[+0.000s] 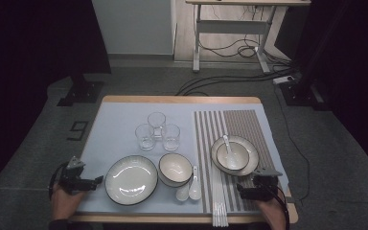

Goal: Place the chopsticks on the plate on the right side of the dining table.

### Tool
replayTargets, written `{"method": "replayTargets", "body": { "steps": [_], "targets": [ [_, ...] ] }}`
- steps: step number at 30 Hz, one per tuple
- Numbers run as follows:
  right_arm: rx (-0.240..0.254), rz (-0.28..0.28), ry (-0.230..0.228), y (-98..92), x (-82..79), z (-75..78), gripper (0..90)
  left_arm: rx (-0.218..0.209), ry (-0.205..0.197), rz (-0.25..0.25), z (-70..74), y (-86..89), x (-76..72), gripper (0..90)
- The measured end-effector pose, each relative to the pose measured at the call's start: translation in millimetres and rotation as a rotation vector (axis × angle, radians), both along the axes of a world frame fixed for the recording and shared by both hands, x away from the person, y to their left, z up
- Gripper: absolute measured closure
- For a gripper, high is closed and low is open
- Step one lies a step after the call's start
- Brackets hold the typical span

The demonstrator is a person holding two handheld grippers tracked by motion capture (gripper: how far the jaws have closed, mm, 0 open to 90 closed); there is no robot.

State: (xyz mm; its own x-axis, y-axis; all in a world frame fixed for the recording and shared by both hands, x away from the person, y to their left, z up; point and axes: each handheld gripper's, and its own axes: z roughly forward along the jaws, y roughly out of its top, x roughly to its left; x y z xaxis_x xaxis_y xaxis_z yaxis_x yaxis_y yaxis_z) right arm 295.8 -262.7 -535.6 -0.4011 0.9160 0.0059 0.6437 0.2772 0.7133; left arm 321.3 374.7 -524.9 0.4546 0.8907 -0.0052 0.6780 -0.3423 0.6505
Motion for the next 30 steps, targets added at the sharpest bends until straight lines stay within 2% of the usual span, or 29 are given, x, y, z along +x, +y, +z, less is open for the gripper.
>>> {"method": "replayTargets", "body": {
  "steps": [11,18,30],
  "targets": [
    [0.021,0.058,0.014,14.0,-9.1,8.2,0.1,0.000,0.000,0.000,0.0,0.0,0.0,0.9],
    [0.043,0.085,0.004,19.8,-14.2,11.4,0.1,0.000,0.000,0.000,0.0,0.0,0.0,0.9],
    [0.038,0.144,0.007,35.5,-18.3,10.6,0.0,0.000,0.000,0.000,0.0,0.0,0.0,0.9]
  ]
}}
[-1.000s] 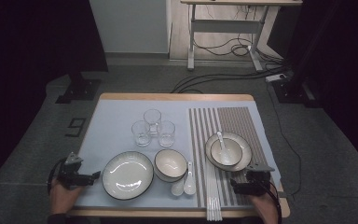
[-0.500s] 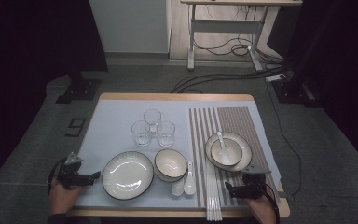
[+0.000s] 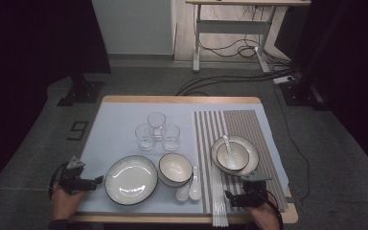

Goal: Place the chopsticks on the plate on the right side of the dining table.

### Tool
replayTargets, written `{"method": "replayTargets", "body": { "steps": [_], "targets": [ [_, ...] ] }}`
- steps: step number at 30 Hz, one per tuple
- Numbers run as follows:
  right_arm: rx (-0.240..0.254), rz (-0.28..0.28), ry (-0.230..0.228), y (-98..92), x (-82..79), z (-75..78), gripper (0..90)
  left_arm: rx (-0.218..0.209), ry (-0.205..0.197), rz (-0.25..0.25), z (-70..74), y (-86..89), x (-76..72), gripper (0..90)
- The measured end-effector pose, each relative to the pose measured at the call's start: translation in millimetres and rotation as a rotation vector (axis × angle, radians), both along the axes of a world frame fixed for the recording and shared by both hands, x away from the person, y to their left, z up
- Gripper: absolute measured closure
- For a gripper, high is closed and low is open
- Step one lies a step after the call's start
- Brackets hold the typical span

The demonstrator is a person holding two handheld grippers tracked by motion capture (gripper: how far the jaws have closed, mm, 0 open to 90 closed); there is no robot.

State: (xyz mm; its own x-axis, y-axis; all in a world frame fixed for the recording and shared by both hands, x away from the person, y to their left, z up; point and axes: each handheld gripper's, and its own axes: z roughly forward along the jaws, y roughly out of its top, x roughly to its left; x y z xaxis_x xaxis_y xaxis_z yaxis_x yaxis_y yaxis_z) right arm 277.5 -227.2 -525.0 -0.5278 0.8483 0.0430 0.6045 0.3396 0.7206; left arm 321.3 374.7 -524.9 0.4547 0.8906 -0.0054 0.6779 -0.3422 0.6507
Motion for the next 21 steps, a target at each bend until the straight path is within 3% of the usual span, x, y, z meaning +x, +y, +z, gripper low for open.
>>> {"method": "replayTargets", "body": {
  "steps": [21],
  "targets": [
    [-0.023,0.040,0.021,13.7,-0.4,-4.2,0.0,0.000,0.000,0.000,0.0,0.0,0.0,0.9]
  ]
}}
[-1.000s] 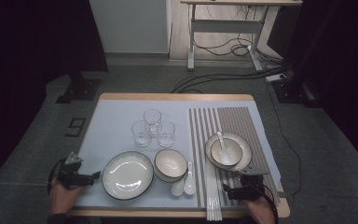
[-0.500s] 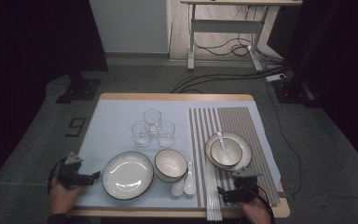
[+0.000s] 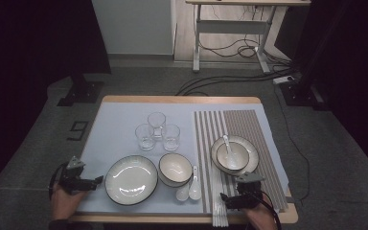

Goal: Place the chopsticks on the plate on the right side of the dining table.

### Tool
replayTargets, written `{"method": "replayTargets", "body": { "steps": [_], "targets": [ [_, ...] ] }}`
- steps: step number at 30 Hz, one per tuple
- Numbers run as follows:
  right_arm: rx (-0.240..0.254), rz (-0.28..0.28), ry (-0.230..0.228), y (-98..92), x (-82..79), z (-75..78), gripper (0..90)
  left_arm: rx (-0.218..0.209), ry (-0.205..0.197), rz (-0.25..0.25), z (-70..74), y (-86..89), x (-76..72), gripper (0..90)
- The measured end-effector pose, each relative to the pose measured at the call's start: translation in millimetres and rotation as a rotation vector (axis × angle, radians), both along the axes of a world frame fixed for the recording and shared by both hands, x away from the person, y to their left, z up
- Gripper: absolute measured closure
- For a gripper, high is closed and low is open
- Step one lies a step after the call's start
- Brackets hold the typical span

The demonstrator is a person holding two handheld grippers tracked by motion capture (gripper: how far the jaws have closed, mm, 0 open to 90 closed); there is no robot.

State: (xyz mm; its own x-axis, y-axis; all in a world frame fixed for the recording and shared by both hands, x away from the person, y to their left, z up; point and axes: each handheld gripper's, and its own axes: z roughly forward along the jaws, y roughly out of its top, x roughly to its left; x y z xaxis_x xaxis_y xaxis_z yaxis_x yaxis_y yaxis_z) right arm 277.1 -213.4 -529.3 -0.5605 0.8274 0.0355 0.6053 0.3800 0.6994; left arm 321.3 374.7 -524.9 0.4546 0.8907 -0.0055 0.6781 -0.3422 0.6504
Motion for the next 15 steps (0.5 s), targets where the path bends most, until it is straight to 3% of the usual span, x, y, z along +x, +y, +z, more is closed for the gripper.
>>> {"method": "replayTargets", "body": {
  "steps": [7,15],
  "targets": [
    [-0.031,-0.010,0.005,-0.9,0.2,-1.3,0.2,0.000,0.000,0.000,0.0,0.0,0.0,0.9],
    [-0.029,-0.029,0.012,-8.8,-0.4,-1.9,0.7,0.000,0.000,0.000,0.0,0.0,0.0,0.9]
  ]
}}
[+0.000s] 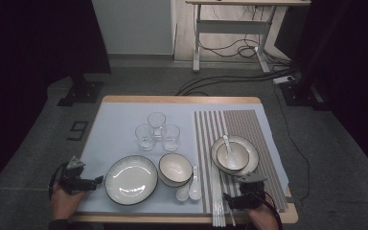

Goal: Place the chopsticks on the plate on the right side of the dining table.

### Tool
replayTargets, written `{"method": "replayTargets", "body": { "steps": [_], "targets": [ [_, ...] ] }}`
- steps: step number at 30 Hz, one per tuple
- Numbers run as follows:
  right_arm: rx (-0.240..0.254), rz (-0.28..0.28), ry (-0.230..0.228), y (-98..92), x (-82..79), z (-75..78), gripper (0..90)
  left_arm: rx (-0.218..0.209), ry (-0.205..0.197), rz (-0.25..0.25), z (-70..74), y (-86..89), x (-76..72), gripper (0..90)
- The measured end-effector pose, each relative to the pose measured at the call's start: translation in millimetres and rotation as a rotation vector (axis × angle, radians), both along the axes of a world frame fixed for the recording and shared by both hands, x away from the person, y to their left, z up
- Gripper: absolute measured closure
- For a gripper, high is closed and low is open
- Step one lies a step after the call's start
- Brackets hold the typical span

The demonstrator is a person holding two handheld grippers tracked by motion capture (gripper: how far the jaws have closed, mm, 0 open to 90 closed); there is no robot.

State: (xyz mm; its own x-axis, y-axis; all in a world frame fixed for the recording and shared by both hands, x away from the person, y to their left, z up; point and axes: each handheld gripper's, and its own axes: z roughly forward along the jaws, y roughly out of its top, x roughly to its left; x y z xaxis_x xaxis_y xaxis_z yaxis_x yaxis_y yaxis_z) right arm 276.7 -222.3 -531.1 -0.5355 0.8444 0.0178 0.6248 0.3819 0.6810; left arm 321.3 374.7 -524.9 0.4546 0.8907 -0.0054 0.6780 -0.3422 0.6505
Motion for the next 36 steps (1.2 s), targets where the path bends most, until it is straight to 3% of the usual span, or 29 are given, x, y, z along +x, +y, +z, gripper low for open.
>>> {"method": "replayTargets", "body": {
  "steps": [17,36],
  "targets": [
    [-0.015,-0.052,0.013,-14.4,-0.4,1.5,2.9,0.000,0.000,0.000,0.0,0.0,0.0,0.9],
    [-0.040,-0.068,0.050,-30.9,-1.3,5.0,4.0,0.000,-0.001,0.000,0.0,0.0,-0.1,1.0]
  ]
}}
